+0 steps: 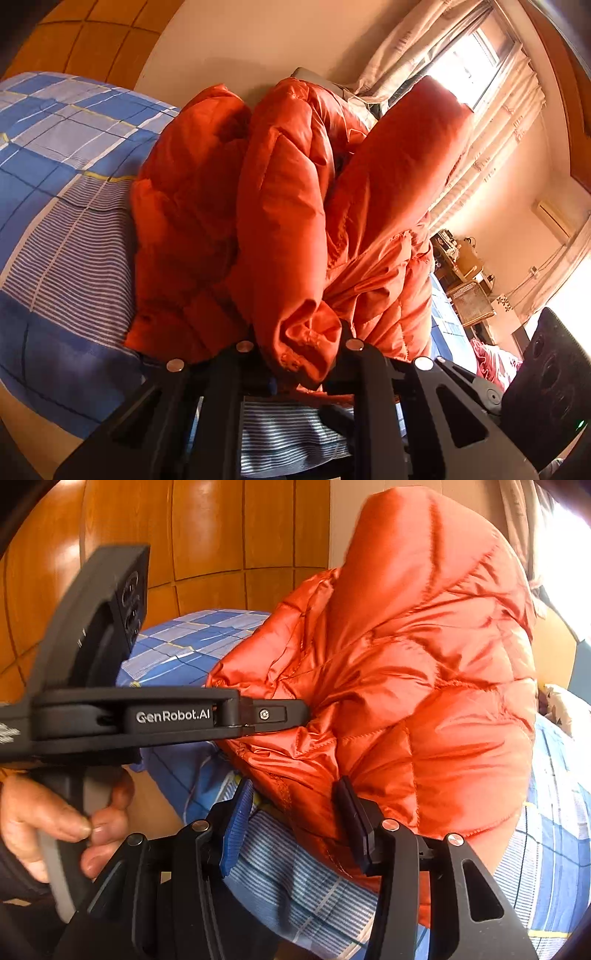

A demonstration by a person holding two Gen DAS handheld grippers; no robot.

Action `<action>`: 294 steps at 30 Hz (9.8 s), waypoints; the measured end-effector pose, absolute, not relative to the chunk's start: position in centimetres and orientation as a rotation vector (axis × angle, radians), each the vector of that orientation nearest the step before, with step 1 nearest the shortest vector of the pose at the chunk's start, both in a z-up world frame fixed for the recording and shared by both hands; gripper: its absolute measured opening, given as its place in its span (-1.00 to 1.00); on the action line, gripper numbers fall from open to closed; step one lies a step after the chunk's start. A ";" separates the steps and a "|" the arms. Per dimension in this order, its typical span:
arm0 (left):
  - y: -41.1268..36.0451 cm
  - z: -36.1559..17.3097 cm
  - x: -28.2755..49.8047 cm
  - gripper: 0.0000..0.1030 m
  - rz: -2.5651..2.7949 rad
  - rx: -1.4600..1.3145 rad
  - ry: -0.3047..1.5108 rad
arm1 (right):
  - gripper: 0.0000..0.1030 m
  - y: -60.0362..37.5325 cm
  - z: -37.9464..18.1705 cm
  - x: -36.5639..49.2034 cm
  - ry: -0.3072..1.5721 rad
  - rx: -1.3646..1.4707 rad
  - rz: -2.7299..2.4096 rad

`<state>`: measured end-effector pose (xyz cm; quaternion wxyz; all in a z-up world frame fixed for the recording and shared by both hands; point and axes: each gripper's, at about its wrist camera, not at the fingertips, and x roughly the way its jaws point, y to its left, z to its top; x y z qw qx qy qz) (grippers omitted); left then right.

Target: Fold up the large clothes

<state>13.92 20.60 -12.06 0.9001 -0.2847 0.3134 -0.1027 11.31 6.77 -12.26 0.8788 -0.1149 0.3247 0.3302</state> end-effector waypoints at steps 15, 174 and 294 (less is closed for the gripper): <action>21.9 -14.5 13.0 -0.69 -0.157 -0.681 0.651 | -0.14 6.4 -13.8 12.9 0.716 -0.212 0.671; 23.0 -11.4 21.0 -0.55 -0.561 0.102 0.741 | 0.29 -5.3 -8.8 16.1 0.908 0.261 -0.188; 22.1 -11.9 18.4 -0.59 -0.457 0.200 0.692 | 0.35 8.7 -5.2 32.4 1.027 -0.057 0.153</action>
